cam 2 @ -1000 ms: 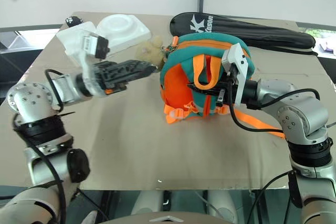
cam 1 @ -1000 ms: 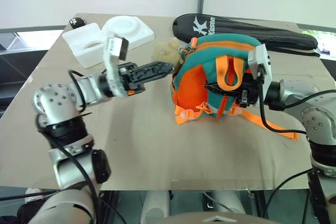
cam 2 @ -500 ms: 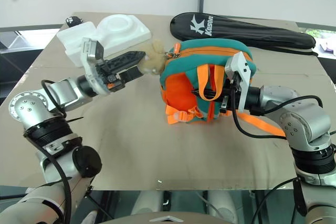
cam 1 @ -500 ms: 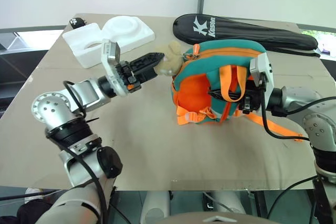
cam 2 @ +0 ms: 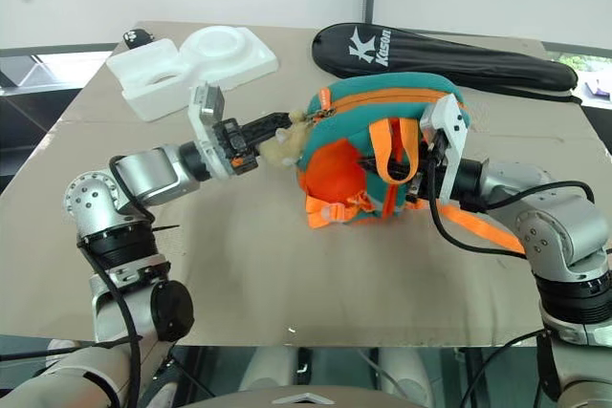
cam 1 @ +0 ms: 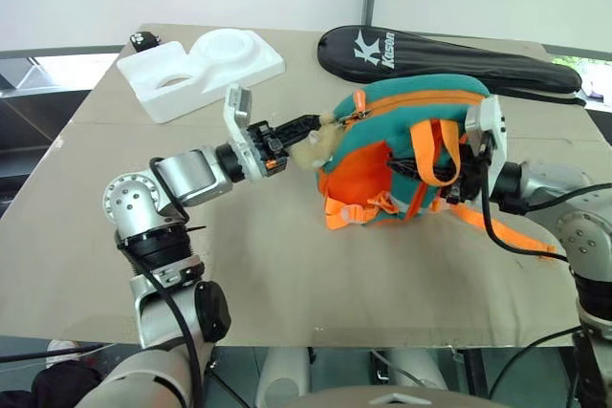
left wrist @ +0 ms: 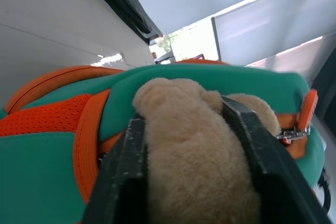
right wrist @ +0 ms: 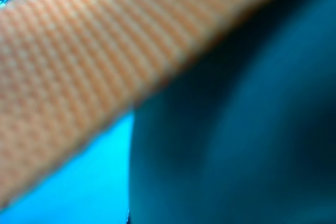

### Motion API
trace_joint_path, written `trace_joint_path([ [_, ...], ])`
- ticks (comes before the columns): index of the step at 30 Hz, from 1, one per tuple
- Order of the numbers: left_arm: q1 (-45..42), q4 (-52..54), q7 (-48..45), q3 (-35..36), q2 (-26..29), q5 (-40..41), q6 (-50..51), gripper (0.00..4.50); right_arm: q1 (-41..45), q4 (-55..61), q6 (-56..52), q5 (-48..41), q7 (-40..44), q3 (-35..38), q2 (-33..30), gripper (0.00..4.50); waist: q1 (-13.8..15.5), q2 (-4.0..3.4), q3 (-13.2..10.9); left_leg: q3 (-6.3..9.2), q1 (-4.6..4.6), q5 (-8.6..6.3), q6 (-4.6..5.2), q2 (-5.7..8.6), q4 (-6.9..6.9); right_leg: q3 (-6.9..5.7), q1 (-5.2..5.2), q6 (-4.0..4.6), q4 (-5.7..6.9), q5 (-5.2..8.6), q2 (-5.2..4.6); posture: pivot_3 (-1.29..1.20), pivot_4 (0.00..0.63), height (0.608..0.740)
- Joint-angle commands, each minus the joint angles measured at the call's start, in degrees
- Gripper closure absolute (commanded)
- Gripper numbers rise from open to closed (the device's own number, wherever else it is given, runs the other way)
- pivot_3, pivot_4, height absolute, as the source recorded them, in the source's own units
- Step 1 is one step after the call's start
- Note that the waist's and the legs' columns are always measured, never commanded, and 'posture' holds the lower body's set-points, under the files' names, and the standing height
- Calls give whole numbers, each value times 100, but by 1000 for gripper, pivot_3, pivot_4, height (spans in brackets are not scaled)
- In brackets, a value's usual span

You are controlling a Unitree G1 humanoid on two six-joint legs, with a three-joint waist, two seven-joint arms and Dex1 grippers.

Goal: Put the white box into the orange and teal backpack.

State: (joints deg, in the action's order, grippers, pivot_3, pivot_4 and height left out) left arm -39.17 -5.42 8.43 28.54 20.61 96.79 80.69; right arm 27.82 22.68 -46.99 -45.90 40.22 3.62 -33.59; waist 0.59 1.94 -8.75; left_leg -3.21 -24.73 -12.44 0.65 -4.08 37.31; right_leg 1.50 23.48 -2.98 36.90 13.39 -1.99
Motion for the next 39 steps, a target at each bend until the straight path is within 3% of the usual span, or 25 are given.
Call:
trace_joint_path([
  [1, 126, 299, -353, 4, 357, 455, -411, 3876, 249, -157, -12, -92, -536, 485, 160, 4500, 4, 0, 0, 1, 0, 0, 0, 0, 0, -1, 0, 0, 0, 0, 0, 0, 150, 740],
  [6, 631, 324, -765, 96, 1045, -169, -864, 4092, 571, -569, -90, -347, -1384, 1080, 534, 4500, 3, 0, 0, -5, -1, 0, 0, 0, -1, 1, 1, 1, -1, 0, -1, 0, 150, 740],
  [12, 1770, 234, -1068, -216, 1386, -2073, -1820, 4149, 881, -1104, 145, -249, -2408, 1665, 764, 4500, 11, -2, 1, -12, 1, 0, 0, -1, -6, 3, 3, 2, -2, 1, -1, 0, 150, 740],
  [17, 2145, 232, -912, -981, 1035, -3274, -2456, 4151, 940, -1156, 194, -345, -2805, 1776, 813, 4500, 23, -3, 5, -14, -1, 0, 0, -1, -5, 3, 2, 3, -5, 1, -5, 0, 150, 740],
  [21, 1753, 283, -951, -1466, 319, -3886, -3165, 4175, 815, -869, 142, -521, -2851, 1669, 822, 4500, 41, -4, 7, -19, 0, 0, 1, -1, -3, 8, 2, 2, -6, 1, -5, 0, 150, 740],
  [26, 1167, 262, -1955, -1867, 166, -4718, -4146, 4177, 396, -395, 205, -89, -2124, 1068, 263, 4500, 54, -5, 6, -17, -6, 0, 2, 1, 1, 8, 1, 1, -8, 0, -3, 0, 150, 740],
  [30, 1216, 432, -2793, -1967, 452, -4999, -4239, 4177, -52, -163, 338, 88, -1635, 944, -67, 3089, 10, -6, 6, -21, -7, -1, 2, 2, -5, 11, 3, 0, -16, 1, -3, 0, 150, 740],
  [31, 1267, 511, -2942, -1963, 545, -5024, -4217, 3177, -186, -74, 335, 72, -1497, 987, -167, 2691, -3, -6, 6, -21, -6, -1, 2, 2, -8, 11, 5, 0, -16, 1, -3, 0, 150, 740],
  [32, 1325, 604, -3083, -1937, 630, -5029, -4191, 2971, -334, 25, 332, 53, -1335, 1039, -290, 2260, -12, -7, 5, -22, -7, -1, 2, 0, -14, 13, 11, 0, -15, 1, -1, 0, 150, 740],
  [37, 1955, 1417, -3898, -1750, 1335, -5038, -4100, 534, -1602, 552, 368, -30, -273, 1707, -1232, 7, 9, -8, 4, -22, -8, -1, 2, -7, -26, 12, 15, 2, -19, 3, 2, 0, 150, 740],
  [39, 2388, 1803, -4457, -1754, 1712, -5178, -4335, 56, -2310, 654, 773, 372, 254, 1934, -1638, 0, 20, -7, 4, -26, -7, -2, 2, -7, -28, 13, 14, 1, -27, 4, -3, 0, 150, 740],
])
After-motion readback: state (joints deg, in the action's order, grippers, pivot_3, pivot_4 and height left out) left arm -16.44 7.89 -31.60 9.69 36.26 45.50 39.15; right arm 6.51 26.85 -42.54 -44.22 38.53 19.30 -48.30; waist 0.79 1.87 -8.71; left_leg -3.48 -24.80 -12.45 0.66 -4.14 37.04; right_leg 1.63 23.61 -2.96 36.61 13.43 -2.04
